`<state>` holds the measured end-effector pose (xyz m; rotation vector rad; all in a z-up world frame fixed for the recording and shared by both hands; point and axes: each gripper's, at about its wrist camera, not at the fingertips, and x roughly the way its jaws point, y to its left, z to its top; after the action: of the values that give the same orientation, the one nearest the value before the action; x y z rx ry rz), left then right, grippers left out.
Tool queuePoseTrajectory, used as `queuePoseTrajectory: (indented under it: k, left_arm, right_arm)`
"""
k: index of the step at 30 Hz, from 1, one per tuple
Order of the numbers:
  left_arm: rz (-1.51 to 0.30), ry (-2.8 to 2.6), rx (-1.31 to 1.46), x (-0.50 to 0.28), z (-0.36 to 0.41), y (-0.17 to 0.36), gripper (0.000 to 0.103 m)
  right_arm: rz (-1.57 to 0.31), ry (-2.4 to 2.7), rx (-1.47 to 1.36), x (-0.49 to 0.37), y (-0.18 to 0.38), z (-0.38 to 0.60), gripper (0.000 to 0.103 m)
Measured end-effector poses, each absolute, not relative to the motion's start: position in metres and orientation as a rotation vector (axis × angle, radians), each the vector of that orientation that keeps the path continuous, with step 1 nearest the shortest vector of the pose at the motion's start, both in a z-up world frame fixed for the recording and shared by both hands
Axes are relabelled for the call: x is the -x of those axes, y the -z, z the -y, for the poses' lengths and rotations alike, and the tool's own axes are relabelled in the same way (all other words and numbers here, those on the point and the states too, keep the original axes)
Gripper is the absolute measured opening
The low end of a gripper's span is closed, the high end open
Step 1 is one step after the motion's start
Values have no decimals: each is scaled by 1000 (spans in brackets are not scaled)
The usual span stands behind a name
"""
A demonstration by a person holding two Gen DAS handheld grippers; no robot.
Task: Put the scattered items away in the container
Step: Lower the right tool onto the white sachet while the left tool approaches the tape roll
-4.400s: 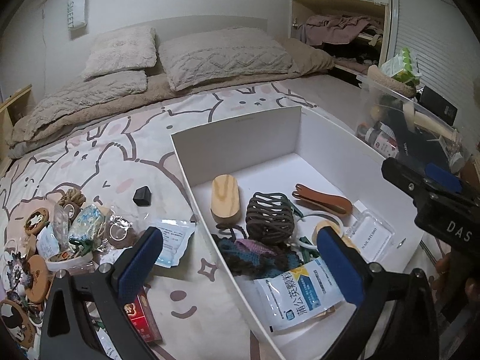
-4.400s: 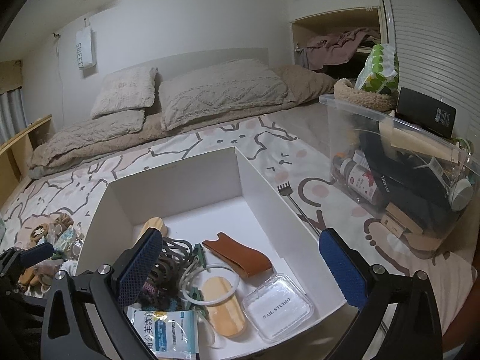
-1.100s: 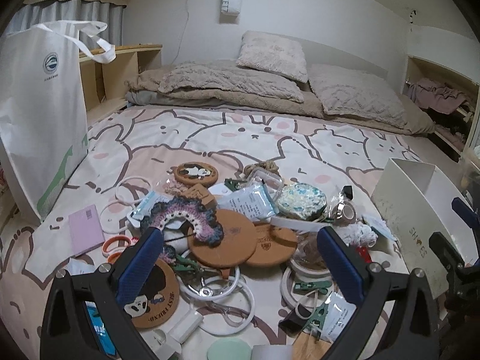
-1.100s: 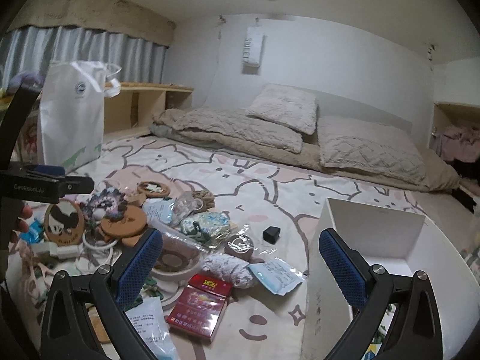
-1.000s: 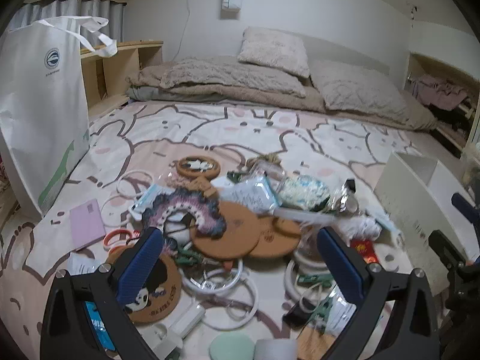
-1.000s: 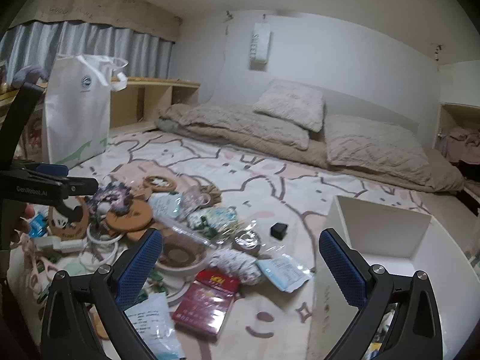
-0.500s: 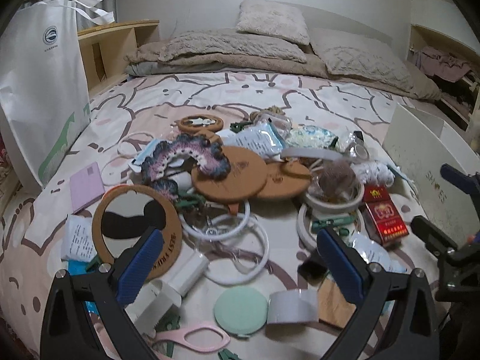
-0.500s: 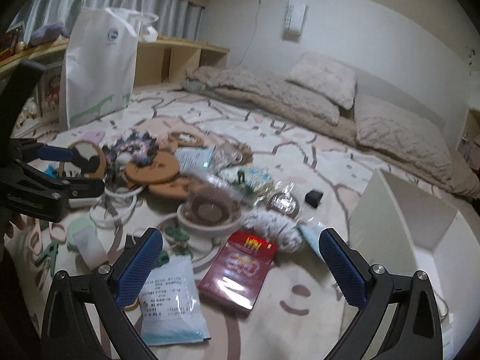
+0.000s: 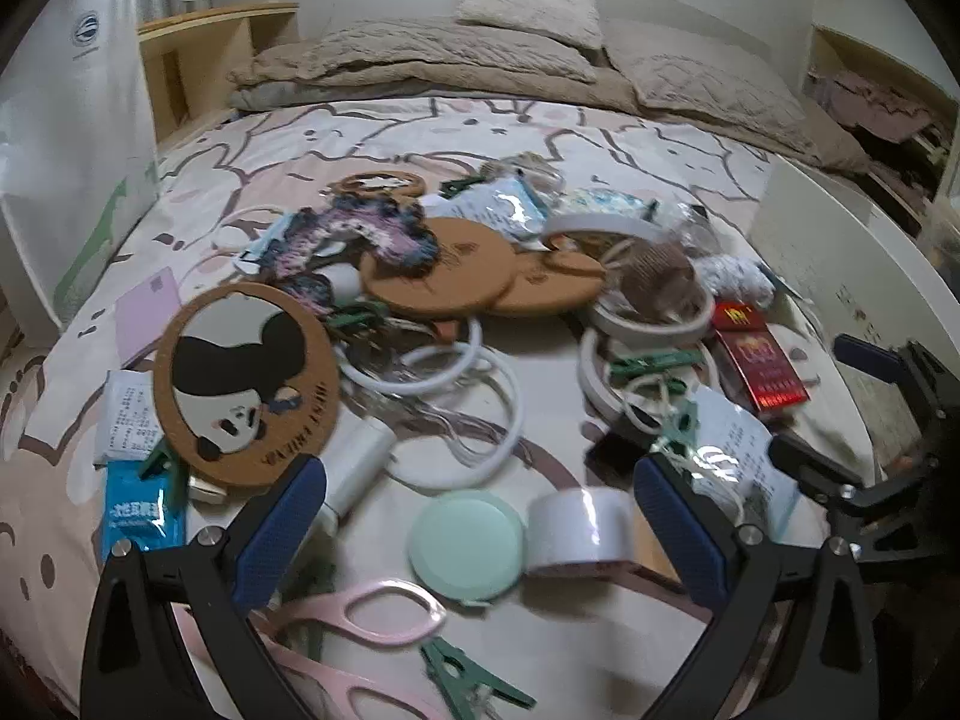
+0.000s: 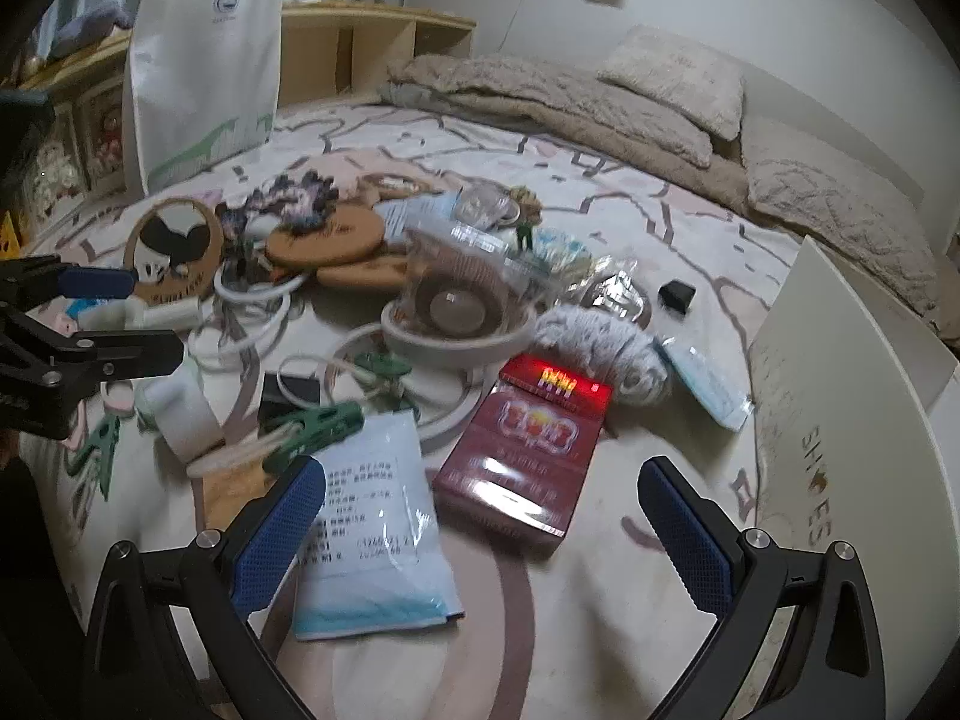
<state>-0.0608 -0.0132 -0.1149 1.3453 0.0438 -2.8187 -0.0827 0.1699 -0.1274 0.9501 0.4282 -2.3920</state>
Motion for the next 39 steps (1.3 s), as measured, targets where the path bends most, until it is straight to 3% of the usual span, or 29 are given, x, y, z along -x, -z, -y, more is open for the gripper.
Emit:
queuePoseTrajectory:
  k: [14,23,29,39]
  left_arm:
    - [159,2807,-1480,54,-20,138,103]
    - [51,2749,-1570,63,-11,151,102]
    - [38,2737,-1553,64,-9,152,101]
    - [100,2753,-1518,63,-14,150,86]
  right_arm:
    - [-538,2316,-1039,69,149,-159,103]
    - [-550,2289,-1052,72,159,-156,103]
    - [-456,2252,-1118,80,165,-161,103]
    - [-651,2296,-951,63,161,-148,103]
